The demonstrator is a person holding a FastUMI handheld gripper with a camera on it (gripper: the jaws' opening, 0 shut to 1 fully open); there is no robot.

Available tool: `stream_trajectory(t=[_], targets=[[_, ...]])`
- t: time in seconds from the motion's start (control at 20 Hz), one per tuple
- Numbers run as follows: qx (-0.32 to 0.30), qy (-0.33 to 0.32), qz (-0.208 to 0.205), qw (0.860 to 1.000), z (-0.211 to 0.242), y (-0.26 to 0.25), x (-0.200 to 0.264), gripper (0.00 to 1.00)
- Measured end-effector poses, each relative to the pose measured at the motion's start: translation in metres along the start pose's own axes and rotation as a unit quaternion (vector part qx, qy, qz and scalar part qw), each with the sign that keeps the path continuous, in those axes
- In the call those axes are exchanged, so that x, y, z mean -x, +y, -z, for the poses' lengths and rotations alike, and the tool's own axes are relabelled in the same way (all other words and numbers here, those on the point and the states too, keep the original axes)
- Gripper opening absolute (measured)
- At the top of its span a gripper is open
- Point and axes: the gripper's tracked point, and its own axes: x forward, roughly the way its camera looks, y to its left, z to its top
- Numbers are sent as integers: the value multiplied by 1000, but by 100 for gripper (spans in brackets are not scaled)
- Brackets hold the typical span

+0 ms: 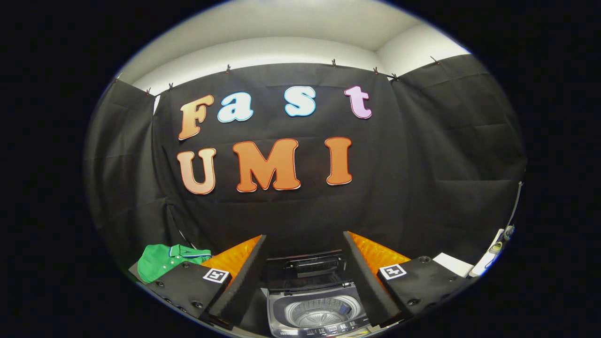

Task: Put the clothes into the washing machine and then close the washing machine lid.

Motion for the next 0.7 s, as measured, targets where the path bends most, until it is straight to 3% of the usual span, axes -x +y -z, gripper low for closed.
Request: stream_trajectory(t=[0.7], targets=[[-4, -2, -6, 1000, -2, 5, -1, 100]])
